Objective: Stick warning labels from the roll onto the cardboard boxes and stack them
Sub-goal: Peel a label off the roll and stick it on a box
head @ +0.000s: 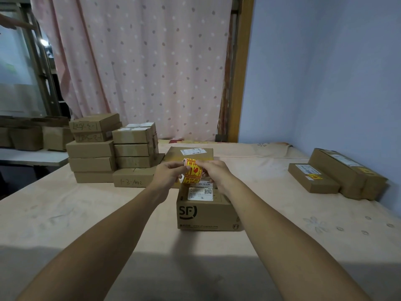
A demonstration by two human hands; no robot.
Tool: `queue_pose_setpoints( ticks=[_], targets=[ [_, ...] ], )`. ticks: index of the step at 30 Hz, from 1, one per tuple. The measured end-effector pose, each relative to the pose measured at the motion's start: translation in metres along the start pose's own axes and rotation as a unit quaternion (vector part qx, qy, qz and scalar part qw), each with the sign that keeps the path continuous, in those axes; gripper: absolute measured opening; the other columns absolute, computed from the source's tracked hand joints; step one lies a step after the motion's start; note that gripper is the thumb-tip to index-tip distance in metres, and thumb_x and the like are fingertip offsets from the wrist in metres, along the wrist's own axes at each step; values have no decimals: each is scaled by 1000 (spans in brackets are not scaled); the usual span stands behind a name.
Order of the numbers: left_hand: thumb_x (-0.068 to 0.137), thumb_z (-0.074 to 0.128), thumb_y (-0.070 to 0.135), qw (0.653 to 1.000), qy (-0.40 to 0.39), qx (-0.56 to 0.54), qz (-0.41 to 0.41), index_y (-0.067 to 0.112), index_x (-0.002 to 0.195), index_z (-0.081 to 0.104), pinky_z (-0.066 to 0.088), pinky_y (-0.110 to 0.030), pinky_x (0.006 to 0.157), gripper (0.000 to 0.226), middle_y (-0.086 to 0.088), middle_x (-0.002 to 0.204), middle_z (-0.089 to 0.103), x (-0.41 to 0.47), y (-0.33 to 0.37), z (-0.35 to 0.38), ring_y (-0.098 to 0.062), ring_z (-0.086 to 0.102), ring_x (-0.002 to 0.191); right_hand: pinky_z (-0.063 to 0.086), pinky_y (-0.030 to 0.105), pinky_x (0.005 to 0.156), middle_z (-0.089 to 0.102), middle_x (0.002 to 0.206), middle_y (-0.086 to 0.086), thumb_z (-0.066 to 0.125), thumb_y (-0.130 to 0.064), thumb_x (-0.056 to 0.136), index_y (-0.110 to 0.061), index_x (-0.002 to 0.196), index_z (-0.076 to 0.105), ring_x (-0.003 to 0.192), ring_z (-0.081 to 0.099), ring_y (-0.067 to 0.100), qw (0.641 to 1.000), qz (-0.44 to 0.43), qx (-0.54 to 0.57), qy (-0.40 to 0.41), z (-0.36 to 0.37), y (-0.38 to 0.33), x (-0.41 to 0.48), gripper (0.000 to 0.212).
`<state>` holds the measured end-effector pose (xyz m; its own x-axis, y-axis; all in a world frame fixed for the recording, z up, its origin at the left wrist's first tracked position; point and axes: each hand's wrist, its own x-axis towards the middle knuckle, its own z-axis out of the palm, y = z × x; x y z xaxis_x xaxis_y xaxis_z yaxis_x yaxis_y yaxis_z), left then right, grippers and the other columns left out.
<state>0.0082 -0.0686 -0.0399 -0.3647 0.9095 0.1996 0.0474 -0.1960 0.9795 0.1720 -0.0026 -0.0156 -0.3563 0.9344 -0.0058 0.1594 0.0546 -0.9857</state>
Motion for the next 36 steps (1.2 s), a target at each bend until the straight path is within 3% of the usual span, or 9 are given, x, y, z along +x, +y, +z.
queue_pose_setpoints(
  ticks=[5,11,17,20,22,25,28,31,36],
  targets=[
    [92,68,29,998,-39,-42,-40,9,97,79,36,-29,63,23,-4,80,67,6,4,-3,-12,45,66,58,35,87,77,103,8,76,-21,92,-5,110,73,93,71,20,997,-56,46,-16,-4,9,7,24],
    [88,78,27,995,14,-62,-79,0,106,75,37,-24,57,32,-3,80,67,16,9,-2,-10,41,61,59,21,74,76,106,7,78,-6,89,-3,113,73,95,74,16,993,-111,34,-39,-3,9,2,25],
    [89,76,35,996,38,-71,-48,1,99,77,36,-26,58,35,-1,74,67,13,14,2,-10,42,58,50,19,68,74,88,-2,77,-26,91,-7,100,76,75,65,6,994,-109,19,-11,-2,4,2,20],
    [89,74,42,999,-24,-30,-18,7,102,78,38,-25,62,38,-3,84,68,5,16,3,-11,46,64,51,27,71,73,77,-1,76,-41,91,-4,95,77,68,61,11,995,-83,44,35,2,-4,4,37],
    [90,74,31,997,-72,7,4,12,103,79,42,-20,62,24,0,88,73,-1,18,4,-8,56,68,54,29,71,75,73,-2,74,-49,90,-5,94,77,66,67,11,995,-56,49,63,3,-9,6,45],
    [91,74,15,995,-88,29,30,9,102,77,46,-11,56,14,5,85,77,-6,21,9,2,65,65,56,35,83,78,82,0,68,-62,89,-12,93,79,80,73,16,995,-29,19,93,4,-13,10,52],
    [90,74,16,999,-25,8,20,2,95,76,45,-16,58,15,9,70,73,-3,26,14,1,60,54,52,35,81,77,88,6,61,-69,89,-16,95,80,75,64,14,997,-34,22,62,3,-15,7,57],
    [86,79,30,997,60,-42,-36,2,93,77,41,-26,61,29,4,66,68,9,26,12,-11,50,58,44,29,76,77,99,4,64,-60,92,-18,106,79,81,58,14,996,-75,40,-14,-3,-11,2,46],
    [86,79,34,990,71,-62,-105,2,99,76,38,-28,56,34,-2,67,64,15,25,10,-13,47,57,50,15,66,73,114,6,79,-20,89,-9,117,70,98,68,14,992,-115,26,-54,-5,-7,0,31]
  ],
)
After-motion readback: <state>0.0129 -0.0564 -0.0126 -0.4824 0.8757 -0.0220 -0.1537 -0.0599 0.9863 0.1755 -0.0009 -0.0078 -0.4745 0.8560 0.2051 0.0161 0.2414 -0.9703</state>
